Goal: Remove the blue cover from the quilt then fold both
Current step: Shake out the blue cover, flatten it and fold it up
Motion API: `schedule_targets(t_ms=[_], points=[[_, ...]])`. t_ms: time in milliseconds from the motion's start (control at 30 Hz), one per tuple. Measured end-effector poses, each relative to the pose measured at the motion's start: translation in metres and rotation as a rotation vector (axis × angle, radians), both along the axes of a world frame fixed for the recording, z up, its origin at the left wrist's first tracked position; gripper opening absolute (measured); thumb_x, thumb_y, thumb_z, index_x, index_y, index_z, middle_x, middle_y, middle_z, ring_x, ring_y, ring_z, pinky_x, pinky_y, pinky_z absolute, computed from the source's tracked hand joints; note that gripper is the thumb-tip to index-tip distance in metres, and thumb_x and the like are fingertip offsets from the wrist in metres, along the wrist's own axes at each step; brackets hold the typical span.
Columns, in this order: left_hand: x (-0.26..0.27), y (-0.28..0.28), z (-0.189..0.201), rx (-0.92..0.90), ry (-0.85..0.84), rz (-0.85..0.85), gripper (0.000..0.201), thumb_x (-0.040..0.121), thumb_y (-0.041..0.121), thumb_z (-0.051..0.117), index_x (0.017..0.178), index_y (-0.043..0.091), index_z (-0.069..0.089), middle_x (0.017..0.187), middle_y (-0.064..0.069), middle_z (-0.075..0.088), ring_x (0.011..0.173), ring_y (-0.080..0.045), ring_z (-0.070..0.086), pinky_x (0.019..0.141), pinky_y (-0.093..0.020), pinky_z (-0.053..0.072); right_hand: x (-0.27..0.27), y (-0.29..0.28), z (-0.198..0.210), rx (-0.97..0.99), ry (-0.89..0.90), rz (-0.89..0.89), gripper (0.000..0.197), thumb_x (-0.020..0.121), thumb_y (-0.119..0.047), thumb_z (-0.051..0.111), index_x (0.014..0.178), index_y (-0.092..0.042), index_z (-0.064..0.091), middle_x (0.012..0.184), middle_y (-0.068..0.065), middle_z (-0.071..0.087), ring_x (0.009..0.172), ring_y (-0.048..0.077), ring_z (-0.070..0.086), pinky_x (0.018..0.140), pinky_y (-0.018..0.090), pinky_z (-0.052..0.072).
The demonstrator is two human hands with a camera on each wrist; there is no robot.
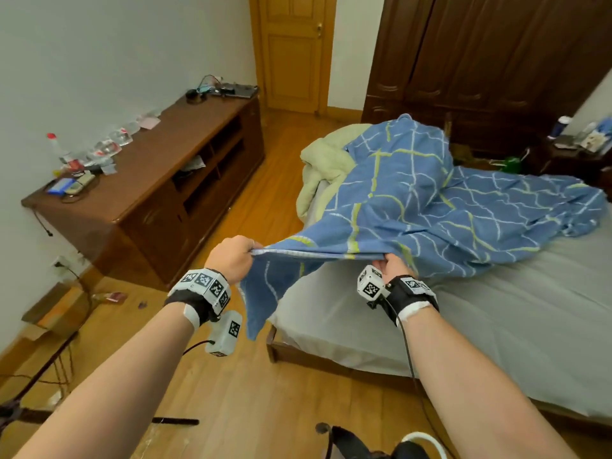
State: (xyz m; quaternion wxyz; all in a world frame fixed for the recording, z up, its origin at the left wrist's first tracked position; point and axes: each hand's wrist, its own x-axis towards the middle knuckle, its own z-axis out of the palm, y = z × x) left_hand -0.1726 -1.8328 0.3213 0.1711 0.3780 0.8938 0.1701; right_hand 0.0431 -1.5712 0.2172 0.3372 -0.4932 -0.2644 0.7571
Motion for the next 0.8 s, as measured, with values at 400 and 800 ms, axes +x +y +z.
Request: schedule_targets(t_ms=[400, 800], points=[[0.202, 0.136, -0.001, 0.399, 0.010, -0.639, 0.080, 0.079, 0.030, 0.067, 0.149, 0.026, 0.030, 0.138, -0.007, 0.053, 0.116, -0.033, 0.057, 0.087, -0.042, 0.050, 0.127, -0.076, 0.132, 0.794, -0.306, 0.155, 0.029, 0.086, -0.003, 0.072, 0.072, -0.010, 0.047, 0.077, 0.016, 0.063, 0.071, 0.019, 0.063, 0.057, 0.025, 0.056], [0.247, 0.156, 0.019, 0.242, 0.070, -0.600, 0.056, 0.074, -0.008, 0.048, 0.114, 0.022, 0.072, 0.113, -0.004, 0.072, 0.109, -0.024, 0.063, 0.086, -0.025, 0.046, 0.189, 0.012, 0.048, -0.123, 0.177, 0.024, 0.019, 0.099, -0.013, 0.050, 0.086, -0.008, 0.063, 0.070, 0.010, 0.071, 0.060, 0.017, 0.070, 0.060, 0.025, 0.058]])
